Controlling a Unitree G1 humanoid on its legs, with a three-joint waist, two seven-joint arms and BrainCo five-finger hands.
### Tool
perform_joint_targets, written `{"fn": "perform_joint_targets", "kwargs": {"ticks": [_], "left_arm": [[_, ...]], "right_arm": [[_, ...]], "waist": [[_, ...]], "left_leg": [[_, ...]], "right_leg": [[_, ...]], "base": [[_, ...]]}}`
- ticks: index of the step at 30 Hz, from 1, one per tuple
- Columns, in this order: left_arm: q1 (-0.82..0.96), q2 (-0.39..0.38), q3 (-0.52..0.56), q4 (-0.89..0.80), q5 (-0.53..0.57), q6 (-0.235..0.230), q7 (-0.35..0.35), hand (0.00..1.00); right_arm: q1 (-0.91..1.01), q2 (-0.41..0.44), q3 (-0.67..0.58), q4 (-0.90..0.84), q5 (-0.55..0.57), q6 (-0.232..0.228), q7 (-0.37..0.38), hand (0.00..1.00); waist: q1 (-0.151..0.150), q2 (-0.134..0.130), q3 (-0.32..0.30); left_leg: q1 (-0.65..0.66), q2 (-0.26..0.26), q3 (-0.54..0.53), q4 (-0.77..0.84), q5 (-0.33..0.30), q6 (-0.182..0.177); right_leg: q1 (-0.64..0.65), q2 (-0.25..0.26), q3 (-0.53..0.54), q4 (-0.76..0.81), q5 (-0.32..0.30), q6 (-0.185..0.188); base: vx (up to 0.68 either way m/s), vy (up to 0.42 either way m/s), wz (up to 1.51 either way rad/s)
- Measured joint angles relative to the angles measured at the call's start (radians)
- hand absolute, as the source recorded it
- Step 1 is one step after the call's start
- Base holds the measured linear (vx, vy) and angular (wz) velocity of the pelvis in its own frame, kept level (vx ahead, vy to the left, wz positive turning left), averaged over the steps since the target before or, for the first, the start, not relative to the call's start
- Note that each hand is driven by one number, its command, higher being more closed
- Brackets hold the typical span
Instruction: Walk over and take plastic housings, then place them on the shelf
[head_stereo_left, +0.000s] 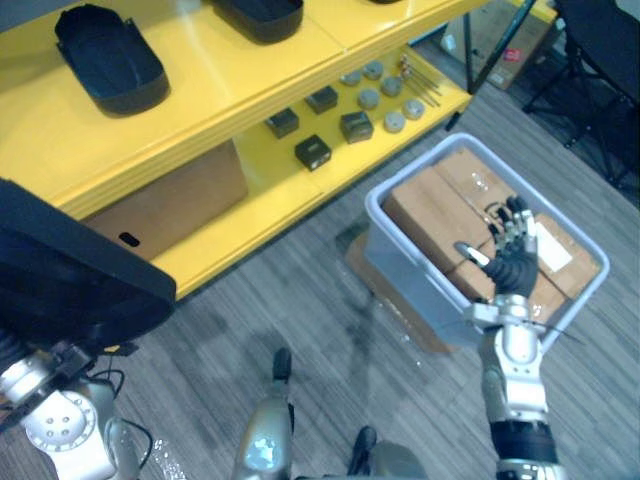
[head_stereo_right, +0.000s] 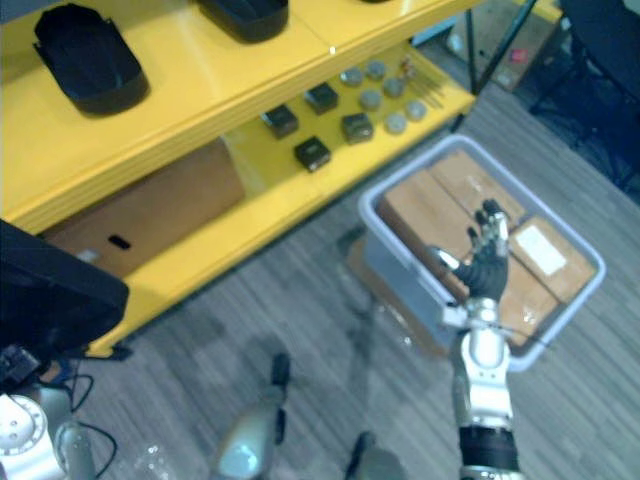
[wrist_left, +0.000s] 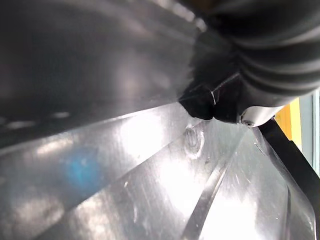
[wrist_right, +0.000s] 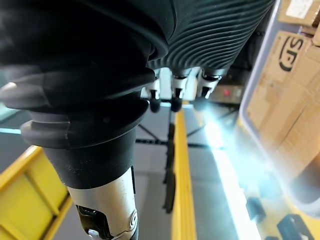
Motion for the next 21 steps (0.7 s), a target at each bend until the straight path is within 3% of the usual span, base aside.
{"fn": "perform_joint_targets", "kwargs": {"ticks": [7, 9, 13, 21], "left_arm": [[-0.046, 0.003, -0.052, 0.002, 0.038, 0.0, -0.003, 1.0], [-0.047, 0.003, -0.05, 0.002, 0.037, 0.0, -0.003, 1.0], [-0.025, 0.003, -0.044, 0.017, 0.035, 0.0, -0.005, 1.0], [0.007, 0.003, -0.022, 0.032, 0.037, -0.001, -0.004, 1.0]], "right_arm": [[-0.006, -0.014, 0.029, 0.007, 0.002, -0.023, 0.017, 0.0], [-0.022, -0.014, 0.029, 0.008, 0.002, -0.047, 0.03, 0.0], [-0.064, -0.013, 0.037, 0.016, -0.001, -0.048, 0.037, 0.0], [-0.096, -0.01, 0.064, 0.025, -0.004, -0.082, 0.076, 0.0]], "waist": [[-0.008, 0.013, 0.046], [-0.002, 0.002, 0.065], [0.008, 0.001, 0.107], [0.027, 0.003, 0.108]], "left_leg": [[-0.009, -0.011, -0.058, 0.043, 0.0, -0.001], [-0.045, -0.027, -0.08, 0.066, 0.003, -0.005], [-0.055, -0.032, -0.098, 0.081, 0.011, -0.016], [-0.075, -0.074, -0.195, 0.077, 0.034, -0.028]], "right_leg": [[-0.018, -0.003, -0.005, 0.139, -0.06, -0.032], [-0.031, -0.01, -0.01, 0.147, -0.105, -0.024], [-0.02, -0.006, -0.033, 0.146, -0.141, -0.003], [-0.007, -0.02, -0.13, 0.196, -0.206, -0.006]], "base": [[-0.03, -0.028, 0.26], [-0.04, -0.073, 0.29], [-0.06, -0.074, 0.15], [0.0, -0.047, 0.39]]}}
